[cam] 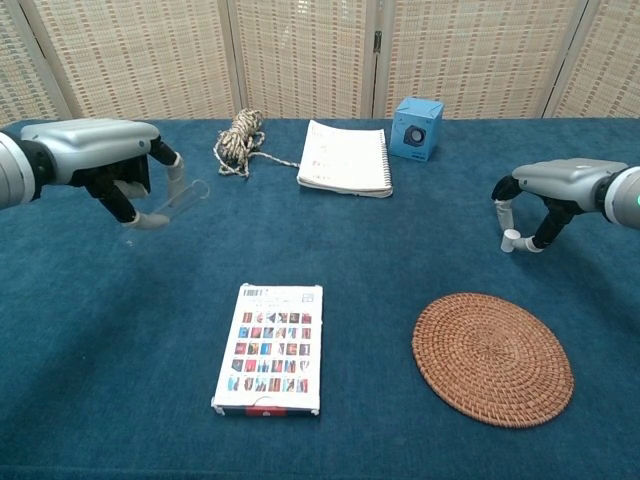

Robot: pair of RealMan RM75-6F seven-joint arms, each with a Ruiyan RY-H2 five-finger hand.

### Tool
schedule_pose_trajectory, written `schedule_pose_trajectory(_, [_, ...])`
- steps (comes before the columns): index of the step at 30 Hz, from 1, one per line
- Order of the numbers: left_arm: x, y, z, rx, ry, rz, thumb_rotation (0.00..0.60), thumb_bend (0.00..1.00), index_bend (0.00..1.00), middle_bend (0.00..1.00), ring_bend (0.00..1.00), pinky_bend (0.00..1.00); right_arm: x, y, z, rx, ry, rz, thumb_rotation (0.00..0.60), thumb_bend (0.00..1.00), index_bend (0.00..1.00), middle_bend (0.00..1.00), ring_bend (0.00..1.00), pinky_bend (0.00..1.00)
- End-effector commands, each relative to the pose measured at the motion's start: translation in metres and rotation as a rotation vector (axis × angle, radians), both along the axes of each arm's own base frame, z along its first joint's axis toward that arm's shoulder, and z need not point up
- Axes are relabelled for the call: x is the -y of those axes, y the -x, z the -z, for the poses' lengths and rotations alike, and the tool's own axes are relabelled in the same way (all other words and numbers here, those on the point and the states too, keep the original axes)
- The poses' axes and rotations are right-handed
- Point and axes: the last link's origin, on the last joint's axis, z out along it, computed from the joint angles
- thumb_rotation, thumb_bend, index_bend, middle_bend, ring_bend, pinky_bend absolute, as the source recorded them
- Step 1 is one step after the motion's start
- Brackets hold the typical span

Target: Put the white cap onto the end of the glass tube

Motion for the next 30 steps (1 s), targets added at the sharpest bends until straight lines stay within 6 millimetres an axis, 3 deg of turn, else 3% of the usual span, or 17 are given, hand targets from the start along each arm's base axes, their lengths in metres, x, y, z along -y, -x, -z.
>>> schedule_pose_trajectory(1, [0.0,0.0,0.0,0.0,0.0,0.0,0.6,0.37,0.59,0.99,1.0,1.0,0.0,-0.001,0.0,0.0,0.0,-0.001,0.6,0.34,0.47,0.15,0.0,0.0])
schedule_pose_trajectory(9, [-0.001,0.0,-0.001,0.001,-0.002,0.0,0.6,0.37,0.59,0.99,1.0,1.0,0.0,-0.001,-0.001,0.004,0.008,-0.007,0.6,0.44,0.55,0.21,0.0,0.0])
schedule_pose_trajectory(15, [-0.005,-0.003,-0.005,0.043,0.013,-0.035,0.6,0.37,0.59,0.99,1.0,1.0,-0.002,-0.012,-0.014,0.064,0.044,-0.034,0.6,0.49,0.59,0.24,0.0,0.0])
schedule_pose_trajectory(25, [-0.013,-0.02,-0.019,0.142,0.048,-0.079,0.6,0.37,0.59,0.99,1.0,1.0,-0.017,-0.075,-0.078,0.289,0.115,-0.187,0.6,0.49,0.62,0.26,0.0,0.0])
schedule_pose_trajectory(30, [-0.014,-0.035,-0.023,0.189,0.082,-0.093,0.6,0.37,0.59,1.0,1.0,1.0,-0.027,-0.106,-0.099,0.403,0.119,-0.253,0.6,0.49,0.62,0.26,0.0,0.0])
